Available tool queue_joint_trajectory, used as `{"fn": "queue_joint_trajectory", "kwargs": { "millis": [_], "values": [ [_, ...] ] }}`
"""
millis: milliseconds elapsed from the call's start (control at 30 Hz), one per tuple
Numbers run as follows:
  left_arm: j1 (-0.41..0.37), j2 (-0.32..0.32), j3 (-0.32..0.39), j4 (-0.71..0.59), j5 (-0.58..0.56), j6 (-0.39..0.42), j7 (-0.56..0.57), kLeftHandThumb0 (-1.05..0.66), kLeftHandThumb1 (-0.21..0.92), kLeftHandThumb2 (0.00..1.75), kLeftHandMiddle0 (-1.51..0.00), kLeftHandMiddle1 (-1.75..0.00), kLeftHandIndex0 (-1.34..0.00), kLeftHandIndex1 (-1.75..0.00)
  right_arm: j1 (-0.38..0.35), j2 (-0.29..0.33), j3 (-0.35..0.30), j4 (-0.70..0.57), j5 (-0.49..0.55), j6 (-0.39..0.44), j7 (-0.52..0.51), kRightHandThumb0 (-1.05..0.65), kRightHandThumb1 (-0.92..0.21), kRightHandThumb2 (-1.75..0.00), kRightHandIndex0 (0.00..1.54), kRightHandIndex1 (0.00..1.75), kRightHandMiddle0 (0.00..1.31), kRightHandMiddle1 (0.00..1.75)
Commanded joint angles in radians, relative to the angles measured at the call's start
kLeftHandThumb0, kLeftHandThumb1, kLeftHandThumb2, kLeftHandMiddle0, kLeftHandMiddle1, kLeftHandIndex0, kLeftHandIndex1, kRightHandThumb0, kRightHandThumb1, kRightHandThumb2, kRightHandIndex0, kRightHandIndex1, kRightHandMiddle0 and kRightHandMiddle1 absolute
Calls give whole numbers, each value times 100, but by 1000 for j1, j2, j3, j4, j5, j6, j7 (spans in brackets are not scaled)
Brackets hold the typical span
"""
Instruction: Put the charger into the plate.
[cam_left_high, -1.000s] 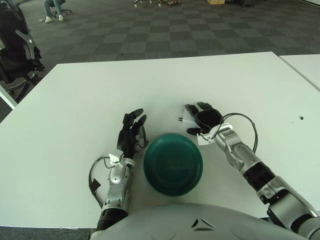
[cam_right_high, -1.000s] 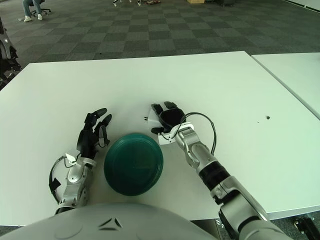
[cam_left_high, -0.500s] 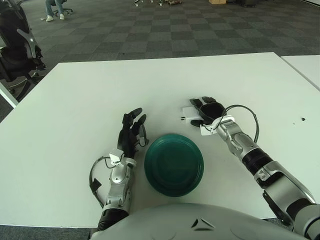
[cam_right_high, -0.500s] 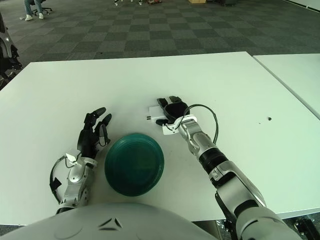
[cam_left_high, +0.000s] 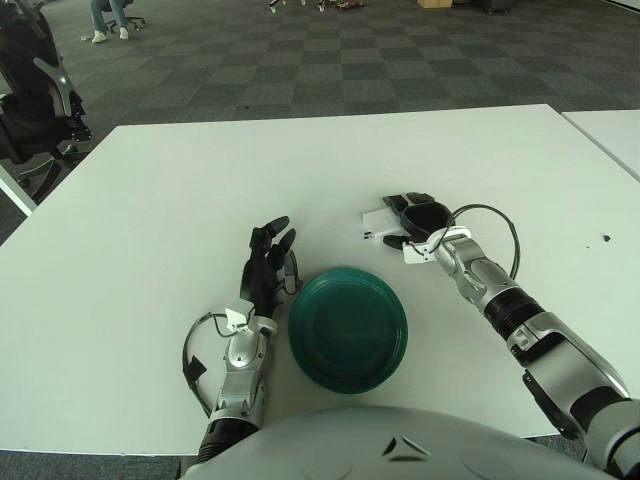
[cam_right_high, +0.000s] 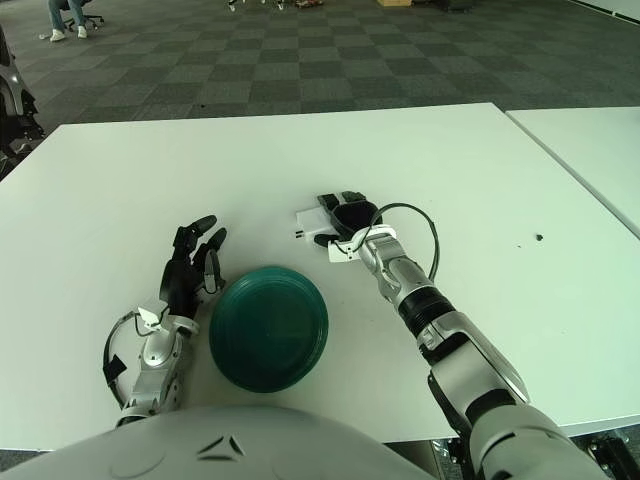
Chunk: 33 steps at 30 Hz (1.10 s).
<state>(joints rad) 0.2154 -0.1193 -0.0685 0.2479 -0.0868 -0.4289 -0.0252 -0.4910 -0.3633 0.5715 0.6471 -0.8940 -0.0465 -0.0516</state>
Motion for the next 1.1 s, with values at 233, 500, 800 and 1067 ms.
{"fn": "queue_joint_trajectory", "kwargs": {
  "millis": [233,500,800,1067],
  "values": [
    [70,-66,-24,86,-17,10,11,-89,92,92,-39,-37,-2,-105,39,47,39,163,23,-15,-42,-74,-92,-75,29,4,0,54],
    [59,-70,-21,96,-28,18,15,-90,92,92,-40,-38,-5,-107,22,33,88,250,1,-111,-78,-72,-92,-68,33,4,0,56],
    [46,-74,-26,124,-13,2,33,-92,92,94,-40,-40,-4,-107,-38,-56,142,217,-17,-255,-30,-69,-92,-59,48,11,10,130],
    [35,-81,-32,145,-11,-9,44,-91,92,94,-39,-41,-3,-106,-82,-79,206,243,-26,-326,87,-41,-75,-75,38,82,29,171]
  ]
}}
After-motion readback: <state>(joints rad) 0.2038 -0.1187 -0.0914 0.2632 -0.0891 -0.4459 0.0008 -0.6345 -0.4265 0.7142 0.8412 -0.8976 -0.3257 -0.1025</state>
